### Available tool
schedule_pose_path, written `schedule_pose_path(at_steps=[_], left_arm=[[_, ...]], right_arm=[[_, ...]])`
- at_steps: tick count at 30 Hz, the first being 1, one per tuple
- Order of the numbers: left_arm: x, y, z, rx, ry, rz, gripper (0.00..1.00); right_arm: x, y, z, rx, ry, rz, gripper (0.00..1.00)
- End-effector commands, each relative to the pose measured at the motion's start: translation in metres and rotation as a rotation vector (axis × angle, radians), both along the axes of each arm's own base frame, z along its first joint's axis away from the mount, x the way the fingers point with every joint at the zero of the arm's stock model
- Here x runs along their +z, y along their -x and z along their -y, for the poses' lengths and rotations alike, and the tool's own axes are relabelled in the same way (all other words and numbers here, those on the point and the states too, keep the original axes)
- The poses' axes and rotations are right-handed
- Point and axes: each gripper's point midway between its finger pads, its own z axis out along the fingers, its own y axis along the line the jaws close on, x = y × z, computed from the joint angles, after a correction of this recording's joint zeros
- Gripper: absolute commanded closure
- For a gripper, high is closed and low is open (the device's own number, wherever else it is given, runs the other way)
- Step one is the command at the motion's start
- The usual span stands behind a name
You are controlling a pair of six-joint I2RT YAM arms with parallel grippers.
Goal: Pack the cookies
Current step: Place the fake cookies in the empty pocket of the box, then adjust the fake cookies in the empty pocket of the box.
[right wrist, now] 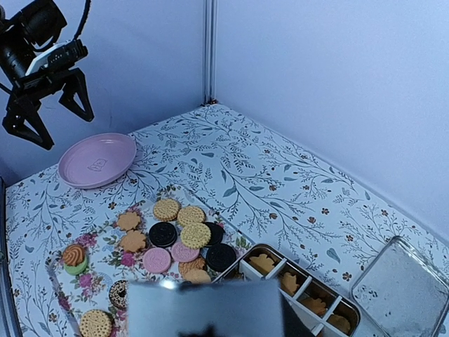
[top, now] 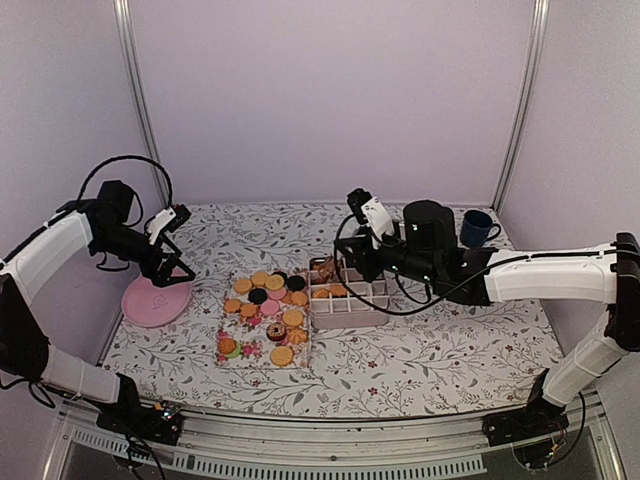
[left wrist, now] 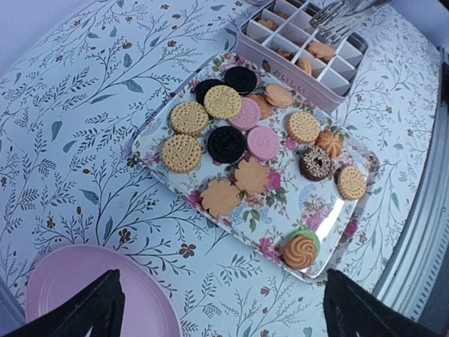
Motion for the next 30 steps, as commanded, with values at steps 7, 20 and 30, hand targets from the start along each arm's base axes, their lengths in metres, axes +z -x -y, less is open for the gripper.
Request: schedule_pose_path(at_steps=[7,20,30], left_arm=[[0.007,-0.002,0.000,-0.004,0.019,0.010,0.01],[0.005,-0.002,0.000,-0.008,0.023,0.000,0.01],[0.005,0.000,0.001,-0.009,0.025,-0.001,0.01]], right_arm=[[-0.008,-0.002,0.015,-0.045,0.008,-0.018,0.76],[-0.028,-0.013,0.021,-0.057,0.018,-0.065,0.77],[-0.034,-0.013,0.017,-0.016,0.025,-0.085,0.78]])
